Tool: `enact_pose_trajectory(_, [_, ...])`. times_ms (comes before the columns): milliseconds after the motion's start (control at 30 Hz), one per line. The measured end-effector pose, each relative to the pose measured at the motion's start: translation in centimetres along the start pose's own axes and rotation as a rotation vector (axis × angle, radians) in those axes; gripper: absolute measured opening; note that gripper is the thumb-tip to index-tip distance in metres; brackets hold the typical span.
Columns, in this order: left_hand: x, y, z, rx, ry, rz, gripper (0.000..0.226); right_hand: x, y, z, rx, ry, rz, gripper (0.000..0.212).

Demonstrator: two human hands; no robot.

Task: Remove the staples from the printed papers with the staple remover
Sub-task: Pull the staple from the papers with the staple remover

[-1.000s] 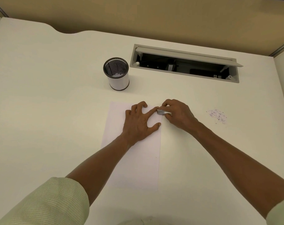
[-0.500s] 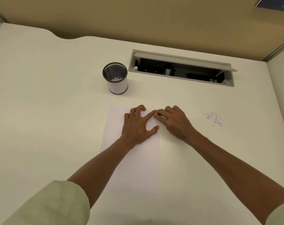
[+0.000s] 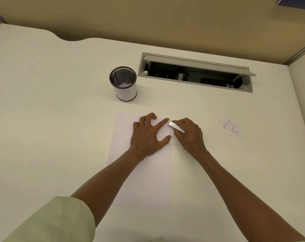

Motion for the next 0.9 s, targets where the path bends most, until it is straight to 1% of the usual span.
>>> enact_pose_trajectory(133, [0.0,0.0,0.0,0.003,-0.001,-0.001,0.067,0.6,0.3,0.4,-0.04,0.022,0.047,0.035])
enact_pose_trajectory(233, [0.0,0.0,0.0,-0.006,0.001,0.001,0.067,1.0,0.2,0.8,-0.085,-0.001,0.055,0.035])
enact_pose_trajectory(300, [0.0,0.1,0.0,-0.008,0.001,0.0,0.066,1.3,0.1,1.2,-0.148,-0.073,0.053,0.037])
enact_pose_trajectory(400, [0.1,0.1,0.0,-0.003,-0.004,0.005,0.066,1.7,0.1,1.8,-0.27,-0.235,0.064,0.043])
enact_pose_trajectory(500, [0.1,0.1,0.0,0.008,-0.009,0.017,0.067,2.0,0.1,2.2,-0.363,-0.35,0.075,0.041])
enact_pose_trajectory(633, [0.1,0.1,0.0,0.003,-0.017,0.012,0.066,1.8,0.1,2.5,-0.472,-0.457,0.078,0.04])
enact_pose_trajectory(800, [0.1,0.0,-0.1,-0.008,-0.01,-0.004,0.064,1.3,0.3,2.5,-0.532,-0.608,0.072,0.04])
enact_pose_trajectory(900, [0.0,0.0,-0.1,-0.015,-0.007,0.0,0.063,1.0,0.3,2.7,-0.557,-0.63,0.086,0.044])
Point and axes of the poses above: each hand's wrist, its own x-axis towards the middle knuckle, its own y-axis out of the palm, z = x × y, the point moved 5 cm from there along x, towards the middle knuckle, and after that the axes turned 2 degrees about x, right-handed, at the moved point
